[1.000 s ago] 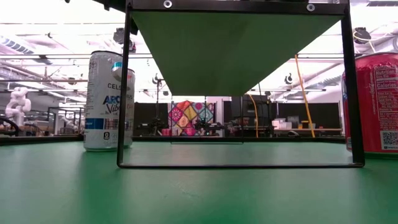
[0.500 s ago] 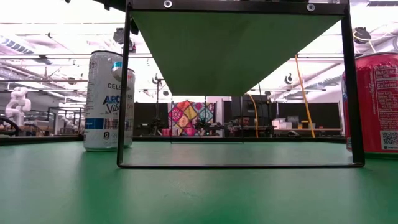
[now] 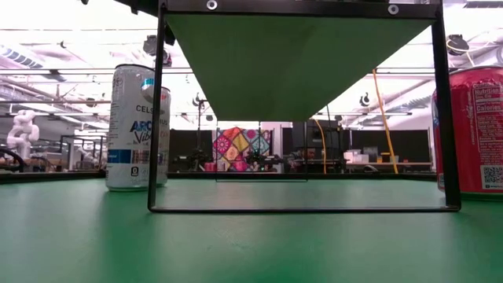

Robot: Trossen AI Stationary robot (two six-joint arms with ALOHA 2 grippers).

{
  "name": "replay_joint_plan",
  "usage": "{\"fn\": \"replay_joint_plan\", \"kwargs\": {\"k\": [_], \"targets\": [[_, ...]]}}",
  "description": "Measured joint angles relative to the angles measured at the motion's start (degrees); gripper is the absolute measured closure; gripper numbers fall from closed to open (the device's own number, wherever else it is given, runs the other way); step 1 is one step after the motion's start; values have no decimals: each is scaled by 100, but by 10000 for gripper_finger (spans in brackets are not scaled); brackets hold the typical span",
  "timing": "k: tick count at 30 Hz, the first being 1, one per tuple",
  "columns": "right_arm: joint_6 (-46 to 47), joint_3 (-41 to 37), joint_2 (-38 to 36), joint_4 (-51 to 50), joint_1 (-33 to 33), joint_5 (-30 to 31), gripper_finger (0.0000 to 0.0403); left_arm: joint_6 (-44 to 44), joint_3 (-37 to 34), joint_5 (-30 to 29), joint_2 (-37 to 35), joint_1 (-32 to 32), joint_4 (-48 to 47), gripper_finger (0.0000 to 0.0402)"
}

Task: Place canned beverage on shelf
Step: Put the right white-blue soda can on the shelf

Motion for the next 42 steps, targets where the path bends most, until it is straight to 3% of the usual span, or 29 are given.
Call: {"fn": "replay_joint_plan", "kwargs": {"k": [18,28,42], "targets": [[22,-4,-11,-248,17,-311,146,0,0,9,0,0,-25,47],[-127,-30,2,-393,233,-323,112,7,0,9,0,0,-40,47],[-128,-37,12,-61,286,-288,108,-26,0,8,0,0,-128,47]]}}
